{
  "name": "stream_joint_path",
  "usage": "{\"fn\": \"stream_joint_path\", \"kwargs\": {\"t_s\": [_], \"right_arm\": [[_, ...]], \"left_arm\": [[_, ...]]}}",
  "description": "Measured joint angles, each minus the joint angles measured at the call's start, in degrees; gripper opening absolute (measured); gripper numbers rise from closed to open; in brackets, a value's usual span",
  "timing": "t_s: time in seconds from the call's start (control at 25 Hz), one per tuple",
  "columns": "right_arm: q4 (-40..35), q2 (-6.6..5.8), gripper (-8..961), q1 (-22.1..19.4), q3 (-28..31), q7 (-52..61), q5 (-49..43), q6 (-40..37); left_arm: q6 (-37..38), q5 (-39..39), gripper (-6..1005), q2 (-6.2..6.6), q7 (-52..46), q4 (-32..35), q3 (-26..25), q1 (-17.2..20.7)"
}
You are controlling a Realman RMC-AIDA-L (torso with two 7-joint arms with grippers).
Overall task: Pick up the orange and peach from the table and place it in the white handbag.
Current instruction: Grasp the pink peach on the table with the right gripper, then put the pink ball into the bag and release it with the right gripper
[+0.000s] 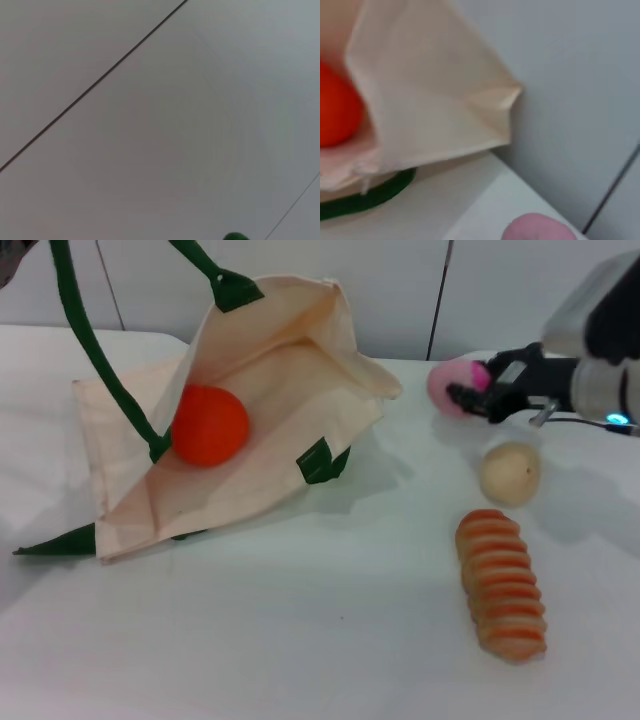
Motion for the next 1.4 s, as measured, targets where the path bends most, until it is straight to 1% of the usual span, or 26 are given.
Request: {"fn": "stream_joint_path", "kwargs": {"t_s": [0.12, 0.2, 0.28, 0.32, 0.36, 0.48, 0.64, 0.72, 0.8, 0.84, 0.88, 1.04, 1.12, 1.24, 1.4], "right_arm": [[-4.17, -0.02, 419, -2.72, 0.0, 0.26, 3.67, -4.31], [-7.61, 0.03, 418, -5.15, 0.0, 0.5, 6.37, -8.96], [-10.87, 0.08, 418, -7.64, 0.0, 0.51, 9.22, -14.36], [-14.46, 0.09, 418, -10.3, 0.01, 0.08, 12.17, -21.33], [-14.46, 0.09, 417, -10.3, 0.01, 0.08, 12.17, -21.33], [-18.46, 0.11, 417, -12.97, 0.0, -1.28, 14.66, -32.72], [-19.7, 0.11, 416, -13.77, -0.51, -2.76, 15.11, -42.2], [-19.43, 0.12, 416, -13.42, -1.41, -3.44, 14.96, -45.24], [-18.52, 0.18, 416, -12.64, -3.55, -3.63, 14.93, -46.32], [-16.7, 0.24, 417, -11.24, -6.56, -3.7, 14.93, -46.2], [-16.7, 0.24, 417, -11.24, -6.56, -3.7, 14.93, -46.2], [-11.9, 0.28, 417, -7.86, -10.87, -4.82, 14.96, -45.61], [-9.35, 0.28, 415, -5.75, -12.51, -5.25, 14.98, -44.21], [-4.66, 0.29, 411, -2.06, -15.3, -5.53, 14.97, -39.67], [0.68, 0.35, 409, 2.52, -17.02, -6.28, 15.01, -34.03]], "left_arm": [[0.01, -0.05, 129, 0.04, 0.0, 0.0, 0.0, 0.23], [0.03, -0.13, 129, 0.07, 0.0, 0.0, 0.0, 0.4], [0.07, -0.19, 129, 0.09, 0.0, 0.0, 0.0, 0.48], [0.11, -0.2, 129, 0.09, 0.0, 0.0, 0.0, 0.52], [0.13, -0.21, 129, 0.1, 0.0, 0.0, 0.0, 0.53], [0.41, -0.22, 130, 0.11, 0.07, 0.0, 0.0, 0.53], [1.15, -0.14, 130, 0.14, 0.09, 0.0, 0.0, 0.52], [1.42, -0.04, 130, 0.15, 0.09, 0.0, 0.04, 0.41], [1.63, 0.0, 130, 0.16, 0.09, 0.0, 0.11, 0.27], [1.68, 0.02, 130, 0.17, 0.09, 0.0, 0.13, 0.22], [1.7, 0.07, 130, 0.18, 0.11, 0.0, 0.16, 0.18], [1.77, 0.15, 130, 0.18, 0.15, 0.0, 0.21, -0.03], [1.91, 0.17, 130, 0.19, 0.16, 0.0, 0.31, -0.21], [2.16, 0.23, 129, 0.17, 0.22, -0.3, 0.49, -0.46], [2.23, 0.28, 129, 0.21, 1.38, -1.78, 0.58, -1.38]]}}
